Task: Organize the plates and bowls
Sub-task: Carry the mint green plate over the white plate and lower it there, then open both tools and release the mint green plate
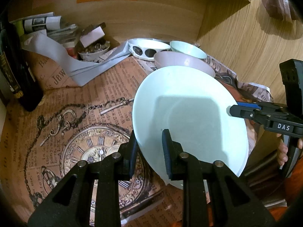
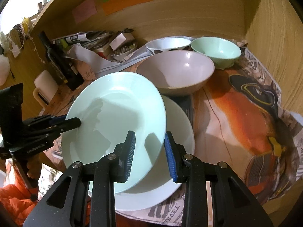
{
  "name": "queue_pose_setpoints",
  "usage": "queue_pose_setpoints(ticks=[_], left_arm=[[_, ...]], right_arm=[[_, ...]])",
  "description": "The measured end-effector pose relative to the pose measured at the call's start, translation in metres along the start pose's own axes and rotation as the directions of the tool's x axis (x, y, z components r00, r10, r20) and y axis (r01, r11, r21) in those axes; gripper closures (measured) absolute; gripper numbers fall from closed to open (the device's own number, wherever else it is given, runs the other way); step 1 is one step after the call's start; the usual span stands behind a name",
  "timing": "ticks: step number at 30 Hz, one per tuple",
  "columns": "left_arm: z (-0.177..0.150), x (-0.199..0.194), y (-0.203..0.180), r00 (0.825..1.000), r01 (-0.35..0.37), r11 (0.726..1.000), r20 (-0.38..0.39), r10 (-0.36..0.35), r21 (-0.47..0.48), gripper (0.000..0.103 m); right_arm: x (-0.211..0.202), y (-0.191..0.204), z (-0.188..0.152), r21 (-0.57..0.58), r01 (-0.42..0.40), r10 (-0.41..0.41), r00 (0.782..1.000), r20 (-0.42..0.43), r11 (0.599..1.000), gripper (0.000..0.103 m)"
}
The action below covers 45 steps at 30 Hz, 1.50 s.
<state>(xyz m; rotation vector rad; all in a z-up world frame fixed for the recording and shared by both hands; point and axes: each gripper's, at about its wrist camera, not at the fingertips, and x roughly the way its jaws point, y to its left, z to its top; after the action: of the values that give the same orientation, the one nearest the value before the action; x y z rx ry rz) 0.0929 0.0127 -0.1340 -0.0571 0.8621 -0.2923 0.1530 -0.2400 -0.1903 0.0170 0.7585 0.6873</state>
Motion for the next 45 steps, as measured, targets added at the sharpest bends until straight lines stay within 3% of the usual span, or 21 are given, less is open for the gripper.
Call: queue_pose_setpoints(ticks=[21, 34, 40, 42, 45], left_arm=[[-0.001, 0.019, -0.009, 0.998, 0.001, 0.999, -0.063, 0.002, 0.037, 0.079], [0.005, 0.03, -0.02, 0.994, -0.062, 0.996, -0.085, 0.068, 0.07, 0.075], [0.005, 0.032, -0.022, 0.994, -0.071, 0.994, -0.082, 0.078, 0.082, 0.073], [0.006, 0.032, -0.022, 0.995, -0.059, 0.995, -0.081, 0.066, 0.079, 0.066], [0.006, 0.031, -0.023, 0.996, -0.049, 0.995, -0.075, 0.056, 0.082, 0.064]], right_arm=[[0.005, -0.017, -0.017, 0.085, -0.02, 0.023, 0.999, -0.029, 0.996, 0.074], [0.003, -0.019, -0.017, 0.068, -0.018, 0.019, 1.0, -0.013, 0.998, 0.074], [-0.002, -0.017, -0.017, 0.048, 0.009, -0.01, 1.0, 0.018, 0.999, 0.072], [-0.008, -0.014, -0.014, 0.024, 0.026, -0.027, 0.999, 0.045, 0.999, 0.072], [-0.02, -0.009, -0.01, -0.01, 0.059, -0.058, 0.994, 0.09, 0.998, 0.072]])
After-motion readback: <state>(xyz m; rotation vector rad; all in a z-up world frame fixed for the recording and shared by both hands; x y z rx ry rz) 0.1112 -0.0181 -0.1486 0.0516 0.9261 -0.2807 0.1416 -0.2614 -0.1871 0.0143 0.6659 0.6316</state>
